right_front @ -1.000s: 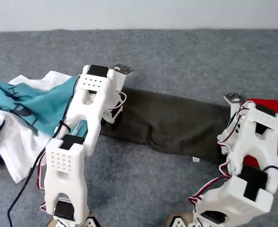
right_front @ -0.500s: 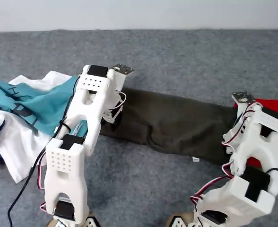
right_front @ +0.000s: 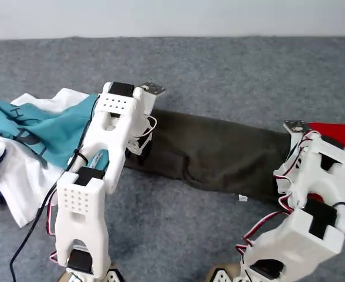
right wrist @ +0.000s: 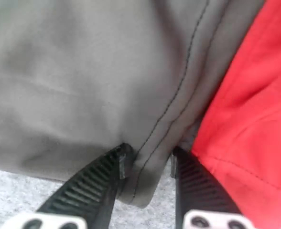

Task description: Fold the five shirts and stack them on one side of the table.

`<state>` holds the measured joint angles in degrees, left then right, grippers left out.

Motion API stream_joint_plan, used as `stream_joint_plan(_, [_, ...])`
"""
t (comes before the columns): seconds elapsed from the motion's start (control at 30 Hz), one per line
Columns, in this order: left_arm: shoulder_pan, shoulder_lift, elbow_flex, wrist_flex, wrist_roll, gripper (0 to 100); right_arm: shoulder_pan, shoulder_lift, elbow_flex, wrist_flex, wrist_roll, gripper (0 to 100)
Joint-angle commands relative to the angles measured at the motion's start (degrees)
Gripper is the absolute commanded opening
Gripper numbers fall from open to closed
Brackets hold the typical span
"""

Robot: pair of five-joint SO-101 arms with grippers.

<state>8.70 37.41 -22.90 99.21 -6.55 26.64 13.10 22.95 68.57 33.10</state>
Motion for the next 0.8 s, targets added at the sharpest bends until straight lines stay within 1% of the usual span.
stream_joint_plan(0.0, [0.0, -4.31, -0.13, 1.14, -0.09, 15, -5.49, 1.63, -0.35, -1.63, -0.62, 9.9])
stream_joint_plan(0.07, [0.0, -4.31, -0.13, 1.14, -0.09, 15, -9.45, 1.63, -0.35, -1.71, -0.62, 6.6])
stream_joint_plan(0.2, [0.0, -4.31, -0.13, 1.23, -0.09, 15, -13.85, 2.15, -0.26, -1.89, -1.76, 6.0])
stream_joint_plan(0.33, [0.0, -4.31, -0.13, 1.23, -0.09, 15, -14.29, 1.54, -0.35, -2.68, -2.46, 5.1])
stream_joint_plan(0.4, [0.0, -4.31, -0.13, 1.23, -0.09, 15, -14.2, 1.54, -0.35, -3.03, -2.37, 1.1])
stream_joint_plan(0.43, [0.0, -4.31, -0.13, 1.23, -0.09, 15, -14.11, 1.54, -0.35, -3.03, -2.37, 0.6])
stream_joint_plan(0.63, [0.0, -4.31, -0.13, 1.23, -0.09, 15, -13.85, 1.45, -0.44, -2.24, -2.29, 0.9])
stream_joint_plan(0.77, [0.0, -4.31, -0.13, 1.23, -0.09, 15, -13.85, -0.31, -4.04, 2.77, -2.2, 0.9])
